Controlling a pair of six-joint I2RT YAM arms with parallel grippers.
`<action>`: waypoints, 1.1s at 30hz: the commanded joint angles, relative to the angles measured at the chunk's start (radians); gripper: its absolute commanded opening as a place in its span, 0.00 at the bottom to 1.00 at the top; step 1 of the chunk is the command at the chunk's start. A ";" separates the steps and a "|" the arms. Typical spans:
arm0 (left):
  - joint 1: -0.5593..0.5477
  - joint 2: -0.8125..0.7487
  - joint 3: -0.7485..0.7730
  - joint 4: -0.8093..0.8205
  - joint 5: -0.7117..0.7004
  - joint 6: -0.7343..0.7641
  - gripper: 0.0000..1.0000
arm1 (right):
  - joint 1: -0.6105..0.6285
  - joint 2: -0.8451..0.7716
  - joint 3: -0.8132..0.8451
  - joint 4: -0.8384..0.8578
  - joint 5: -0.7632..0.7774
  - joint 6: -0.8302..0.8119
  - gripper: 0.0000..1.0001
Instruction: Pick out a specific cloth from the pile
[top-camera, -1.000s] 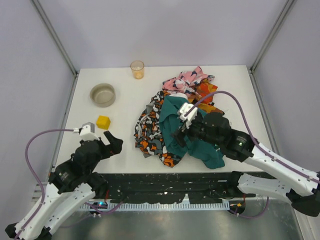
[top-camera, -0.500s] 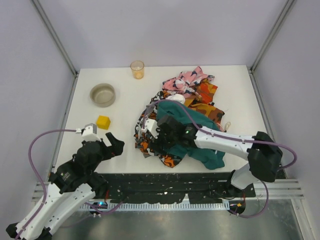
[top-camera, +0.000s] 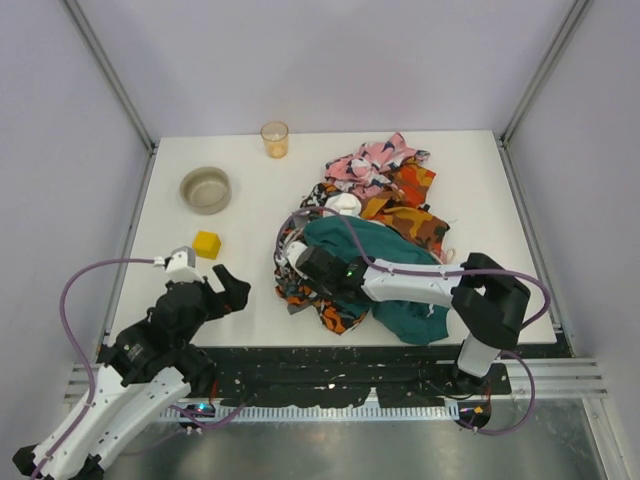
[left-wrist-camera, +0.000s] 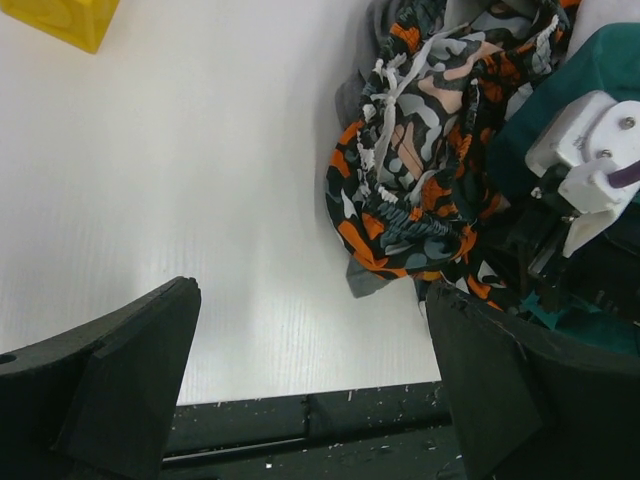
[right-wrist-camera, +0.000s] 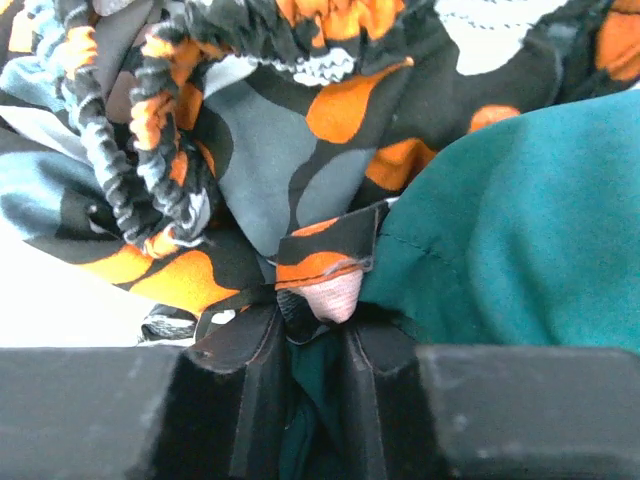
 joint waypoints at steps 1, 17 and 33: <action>-0.001 0.040 -0.033 0.115 0.067 -0.004 1.00 | -0.014 -0.133 0.007 -0.045 0.132 0.049 0.22; 0.014 0.549 -0.048 0.502 0.305 0.028 1.00 | -0.607 -0.493 -0.157 -0.063 0.050 0.422 0.05; 0.043 1.261 0.310 0.726 0.462 0.100 1.00 | -0.679 -0.436 -0.203 -0.065 -0.030 0.425 0.05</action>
